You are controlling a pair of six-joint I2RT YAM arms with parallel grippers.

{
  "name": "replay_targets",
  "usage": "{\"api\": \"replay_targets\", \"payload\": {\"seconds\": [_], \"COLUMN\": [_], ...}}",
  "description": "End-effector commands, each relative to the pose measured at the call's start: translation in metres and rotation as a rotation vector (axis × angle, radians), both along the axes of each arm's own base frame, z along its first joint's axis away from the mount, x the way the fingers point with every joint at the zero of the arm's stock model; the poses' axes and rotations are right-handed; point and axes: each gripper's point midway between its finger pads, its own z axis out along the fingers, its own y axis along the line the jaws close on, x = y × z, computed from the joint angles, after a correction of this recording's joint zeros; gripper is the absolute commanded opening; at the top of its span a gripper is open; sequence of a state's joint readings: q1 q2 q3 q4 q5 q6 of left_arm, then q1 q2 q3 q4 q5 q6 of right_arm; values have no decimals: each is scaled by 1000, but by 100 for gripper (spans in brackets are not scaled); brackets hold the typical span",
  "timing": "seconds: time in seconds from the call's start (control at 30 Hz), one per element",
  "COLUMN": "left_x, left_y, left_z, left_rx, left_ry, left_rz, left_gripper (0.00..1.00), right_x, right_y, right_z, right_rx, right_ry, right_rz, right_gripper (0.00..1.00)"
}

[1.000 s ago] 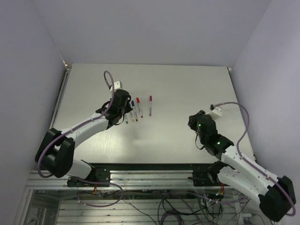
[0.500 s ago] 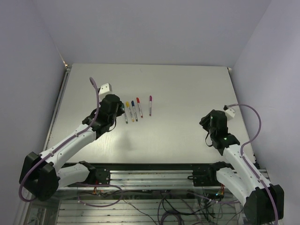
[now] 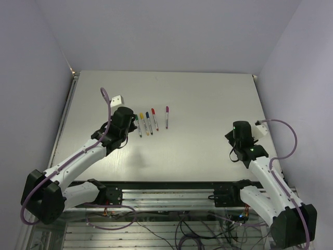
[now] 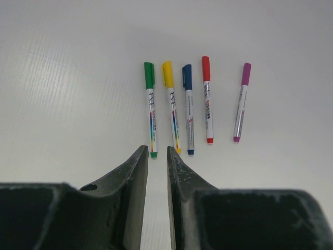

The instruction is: Insert the pens into the pen caps

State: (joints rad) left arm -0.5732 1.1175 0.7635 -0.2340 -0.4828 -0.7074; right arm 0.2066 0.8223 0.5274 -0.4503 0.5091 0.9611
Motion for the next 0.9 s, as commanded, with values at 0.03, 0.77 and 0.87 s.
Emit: {"api": "replay_targets", "payload": {"seconds": [0.03, 0.77, 0.87], "left_x": [-3, -11, -12], "left_y": [2, 10, 13], "left_z": [-1, -3, -2], "left_rx": [16, 17, 20], "left_ry": [11, 9, 5], "left_rz": [3, 21, 27], "left_gripper": [31, 31, 31], "right_x": [-6, -10, -10], "right_y": [-15, -20, -20], "right_z": [3, 7, 7], "right_rx": [-18, -12, -17], "right_ry": [46, 22, 23], "right_rz": [-113, -157, -153], "right_gripper": [55, 52, 54]}}
